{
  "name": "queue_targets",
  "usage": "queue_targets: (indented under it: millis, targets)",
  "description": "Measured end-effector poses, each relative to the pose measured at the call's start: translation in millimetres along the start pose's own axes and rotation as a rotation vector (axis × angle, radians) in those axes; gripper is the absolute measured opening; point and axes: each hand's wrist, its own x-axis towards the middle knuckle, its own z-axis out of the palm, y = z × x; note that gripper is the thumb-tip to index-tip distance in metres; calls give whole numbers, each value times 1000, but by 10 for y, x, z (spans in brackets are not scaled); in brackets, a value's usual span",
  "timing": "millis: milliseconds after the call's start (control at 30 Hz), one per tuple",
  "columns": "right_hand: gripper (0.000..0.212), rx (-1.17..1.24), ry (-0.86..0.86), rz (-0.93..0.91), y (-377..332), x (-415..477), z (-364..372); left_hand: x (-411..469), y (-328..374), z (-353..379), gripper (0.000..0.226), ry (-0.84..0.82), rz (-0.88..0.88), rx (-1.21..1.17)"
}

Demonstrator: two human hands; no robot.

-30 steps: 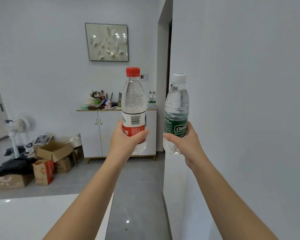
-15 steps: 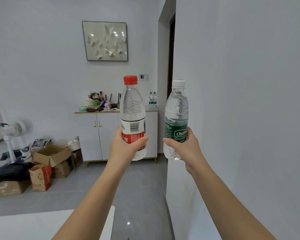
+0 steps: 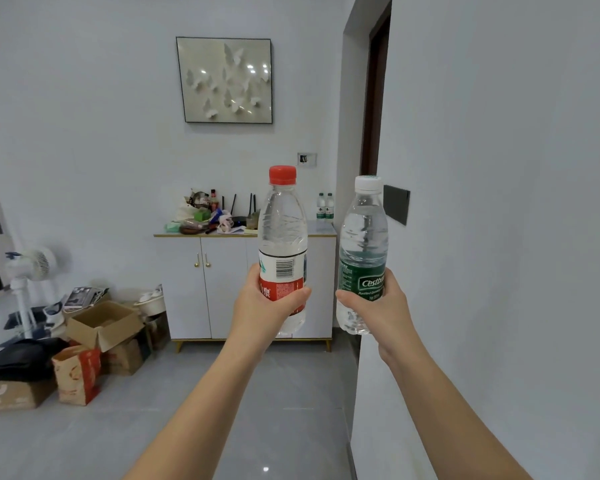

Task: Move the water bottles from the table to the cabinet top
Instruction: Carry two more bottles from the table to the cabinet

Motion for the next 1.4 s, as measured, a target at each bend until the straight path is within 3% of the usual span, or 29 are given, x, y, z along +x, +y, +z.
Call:
queue_targets:
  millis: [500,800,1100,1400]
  targets:
    - [54,17,7,9,607,1627,318,1699,-781,281,60,56,-15,6]
    - [46,3,34,13,1187,2766,720,2988,-1464,364,52,24,-24,-50]
    - [51,-6,65,12,1649,4305,1269,4725,-2000,388,56,-12,-42,-63]
    - [50,15,87,12,2100,5251,1440,5639,-2519,620,57,-49,-43,-34]
